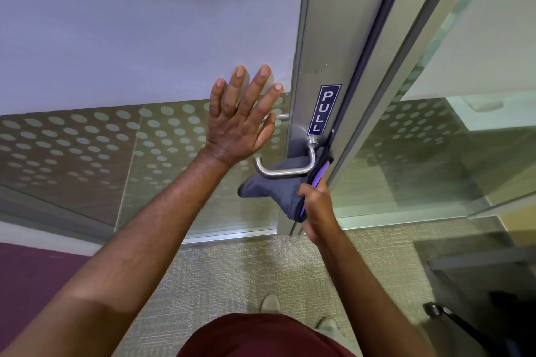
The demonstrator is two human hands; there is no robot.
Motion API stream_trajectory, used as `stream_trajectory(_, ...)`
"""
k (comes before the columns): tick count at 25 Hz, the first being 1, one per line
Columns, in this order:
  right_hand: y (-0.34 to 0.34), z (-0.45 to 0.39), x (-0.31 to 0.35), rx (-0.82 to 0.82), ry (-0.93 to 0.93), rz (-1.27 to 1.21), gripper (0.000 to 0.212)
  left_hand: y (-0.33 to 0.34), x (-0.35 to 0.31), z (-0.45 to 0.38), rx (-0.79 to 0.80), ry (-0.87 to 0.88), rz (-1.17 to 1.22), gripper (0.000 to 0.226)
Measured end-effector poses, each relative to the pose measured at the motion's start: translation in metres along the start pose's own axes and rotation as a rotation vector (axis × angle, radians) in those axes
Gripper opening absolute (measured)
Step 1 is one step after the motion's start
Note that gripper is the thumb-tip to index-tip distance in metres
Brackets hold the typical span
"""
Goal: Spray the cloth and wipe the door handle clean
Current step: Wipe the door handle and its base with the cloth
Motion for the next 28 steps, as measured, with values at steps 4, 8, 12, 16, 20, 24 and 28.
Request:
stream_trajectory(4, -0.023, 0.001, -0.012, 0.044, 0.094, 0.055, 0.074, 0.001, 0.001, 0.000, 0.003, -0.003, 0.004, 0.063)
stream_trajectory(8, -0.040, -0.003, -0.047, -0.048, 0.222, 0.085, 0.080, 0.002, 0.001, 0.001, 0.000, -0.003, 0.009, 0.063)
stream_trajectory(12, -0.029, -0.038, -0.048, -0.157, 0.307, -0.151, 0.061, 0.002, 0.001, 0.001, 0.002, -0.001, 0.015, 0.064)
stream_trajectory(16, -0.008, -0.065, -0.044, -0.109, 0.342, -0.088, 0.044, 0.001, 0.001, 0.000, 0.003, 0.004, 0.011, 0.064)
stream_trajectory(20, -0.006, -0.061, -0.049, -0.070, 0.273, 0.093, 0.035, 0.002, 0.001, 0.000, -0.001, 0.003, 0.014, 0.063)
stream_trajectory(24, -0.009, -0.059, -0.057, 0.009, 0.255, 0.193, 0.045, 0.003, 0.001, 0.000, -0.001, 0.015, 0.013, 0.064)
stream_trajectory(28, -0.012, -0.041, -0.052, 0.204, 0.205, 0.330, 0.057, 0.002, 0.001, 0.000, 0.009, 0.019, 0.008, 0.066)
Point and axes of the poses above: each hand's wrist, its own z-axis away from the middle knuckle, its own y-axis out of the palm, x = y × z, the point moved 3 cm from there along -z, towards the middle knuckle, and after that the axes turned 4 degrees about y, right-handed, at the moved point
